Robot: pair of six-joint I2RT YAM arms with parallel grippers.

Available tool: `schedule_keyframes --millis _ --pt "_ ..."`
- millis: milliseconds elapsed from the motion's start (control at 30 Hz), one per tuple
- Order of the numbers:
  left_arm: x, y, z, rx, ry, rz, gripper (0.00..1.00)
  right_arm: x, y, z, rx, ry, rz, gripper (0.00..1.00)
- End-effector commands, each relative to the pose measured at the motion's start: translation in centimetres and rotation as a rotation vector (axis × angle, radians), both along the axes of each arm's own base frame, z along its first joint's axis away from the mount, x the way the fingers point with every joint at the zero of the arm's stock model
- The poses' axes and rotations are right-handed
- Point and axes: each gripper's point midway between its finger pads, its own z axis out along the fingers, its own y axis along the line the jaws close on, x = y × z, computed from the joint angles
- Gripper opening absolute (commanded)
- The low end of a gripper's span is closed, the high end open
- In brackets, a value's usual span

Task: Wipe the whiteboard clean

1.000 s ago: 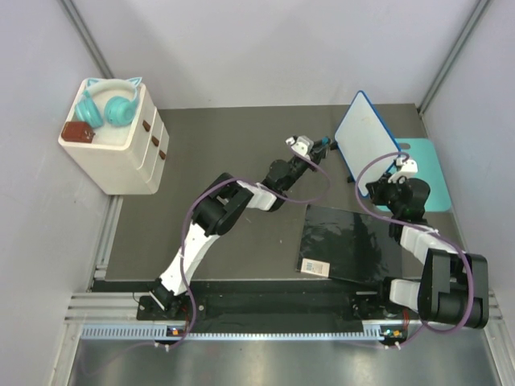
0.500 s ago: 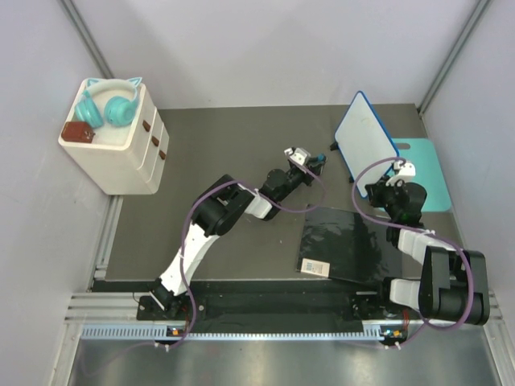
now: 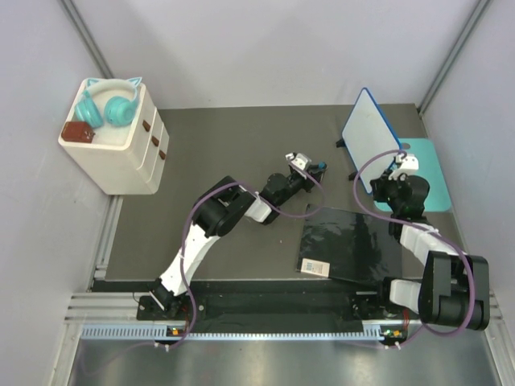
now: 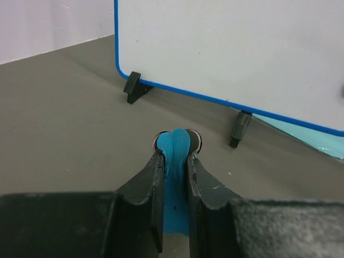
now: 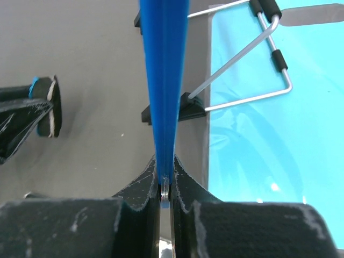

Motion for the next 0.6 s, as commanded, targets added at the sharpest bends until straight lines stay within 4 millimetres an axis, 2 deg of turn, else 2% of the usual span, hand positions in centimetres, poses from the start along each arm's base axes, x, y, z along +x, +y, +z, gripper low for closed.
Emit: schedule_keyframes --millis 0,200,333,433,567 --pt "-1.6 0.7 9.7 -0.22 -0.215 -0.027 0.0 2.9 -2.1 4.2 -0.079 -0.153 -0.075 0.0" --pt "-2.0 0.9 9.1 -0.217 -0.203 -0.038 0.0 3.7 -2.2 3.8 -0.072 -0.115 -0.074 0.0" --pt "-2.4 0.8 9.4 -0.221 -0.206 -0.051 0.0 3.8 -2.8 3.1 -0.071 -0.079 -0.11 0.0" --pt "-2.5 0.9 9.8 -0.228 -0.21 -0.055 0.0 3.8 -2.8 1.4 -0.05 -0.016 -0.118 0.0" --pt "-2.7 1.0 9.9 -0.225 -0.211 -0.057 0.0 3.3 -2.2 0.1 -0.016 0.0 -0.101 0.0"
